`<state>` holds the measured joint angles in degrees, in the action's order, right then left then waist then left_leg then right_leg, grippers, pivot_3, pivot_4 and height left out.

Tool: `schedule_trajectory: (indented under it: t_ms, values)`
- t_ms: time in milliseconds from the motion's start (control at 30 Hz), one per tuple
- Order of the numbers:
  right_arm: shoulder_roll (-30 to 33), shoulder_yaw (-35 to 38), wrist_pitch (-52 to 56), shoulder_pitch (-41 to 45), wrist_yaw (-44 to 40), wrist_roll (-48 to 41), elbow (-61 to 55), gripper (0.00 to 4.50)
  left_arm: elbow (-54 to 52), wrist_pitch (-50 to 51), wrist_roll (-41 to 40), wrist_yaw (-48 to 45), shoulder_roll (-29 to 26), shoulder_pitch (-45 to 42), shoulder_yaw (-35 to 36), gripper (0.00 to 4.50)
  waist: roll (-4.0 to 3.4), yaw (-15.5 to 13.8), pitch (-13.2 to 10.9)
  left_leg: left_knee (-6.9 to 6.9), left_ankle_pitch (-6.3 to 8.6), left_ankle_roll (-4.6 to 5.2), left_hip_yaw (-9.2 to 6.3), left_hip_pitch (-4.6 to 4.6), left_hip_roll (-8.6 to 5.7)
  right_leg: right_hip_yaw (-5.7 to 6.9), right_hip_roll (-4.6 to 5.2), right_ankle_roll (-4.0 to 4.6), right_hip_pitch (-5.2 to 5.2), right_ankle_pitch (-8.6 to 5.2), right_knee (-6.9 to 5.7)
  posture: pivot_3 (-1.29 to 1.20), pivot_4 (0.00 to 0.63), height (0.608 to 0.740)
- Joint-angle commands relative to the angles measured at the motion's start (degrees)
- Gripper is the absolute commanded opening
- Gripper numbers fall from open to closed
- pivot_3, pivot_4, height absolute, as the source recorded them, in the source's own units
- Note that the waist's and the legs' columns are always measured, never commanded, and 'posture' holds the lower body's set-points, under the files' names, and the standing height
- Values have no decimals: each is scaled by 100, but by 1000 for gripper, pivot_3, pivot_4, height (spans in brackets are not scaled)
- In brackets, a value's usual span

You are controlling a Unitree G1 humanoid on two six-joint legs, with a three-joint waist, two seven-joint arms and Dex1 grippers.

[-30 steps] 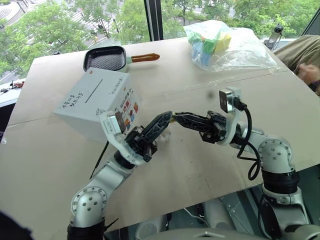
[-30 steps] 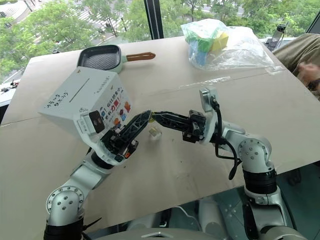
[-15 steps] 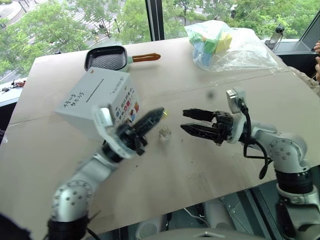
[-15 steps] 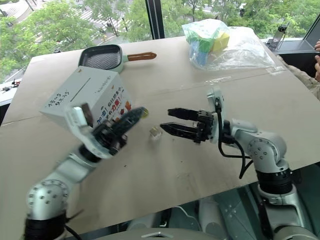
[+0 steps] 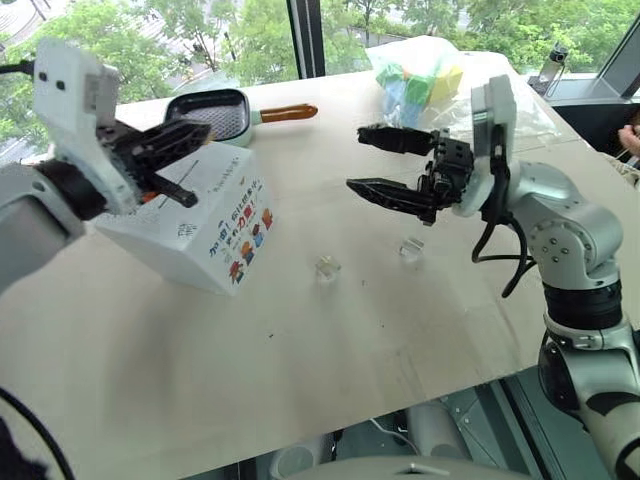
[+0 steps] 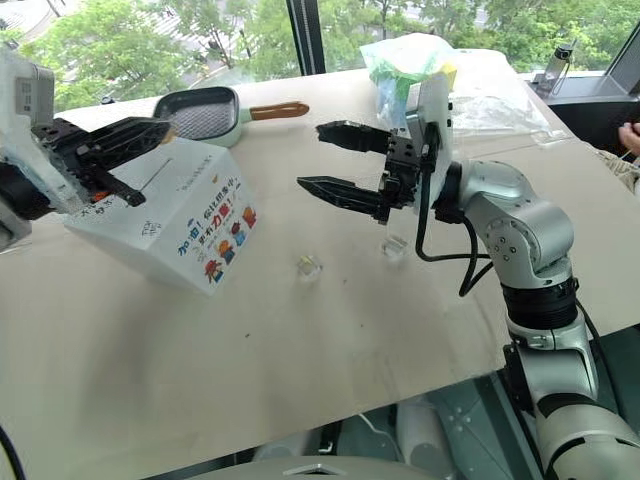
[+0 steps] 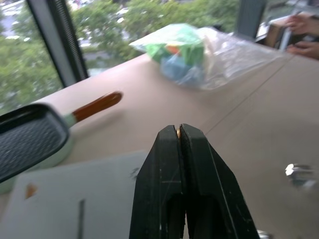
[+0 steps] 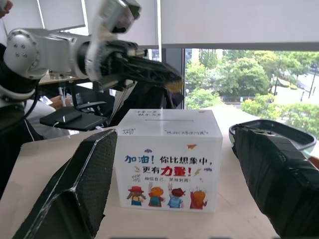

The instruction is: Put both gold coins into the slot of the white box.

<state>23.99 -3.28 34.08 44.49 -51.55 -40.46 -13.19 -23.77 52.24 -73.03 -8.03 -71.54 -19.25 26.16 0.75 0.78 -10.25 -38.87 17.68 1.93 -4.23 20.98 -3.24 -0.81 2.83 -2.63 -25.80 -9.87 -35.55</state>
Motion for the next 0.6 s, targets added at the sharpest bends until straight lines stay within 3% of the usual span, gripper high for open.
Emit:
schedule_trajectory:
  t_ms: [33,600]
  values:
    - [-25,-9,-251,89,-101,142,-75,4005,141,427,555,36,-301,23,-46,0,0,0,-3,1,0,0,-1,2,-2,1,3,-1,-1,-1,1,0,150,721]
    - [29,53,-193,-54,-189,123,-179,4005,315,617,2189,-579,272,458,-199,0,1,19,-1,2,0,-7,-5,14,-2,-2,30,0,-23,0,-10,0,150,721]
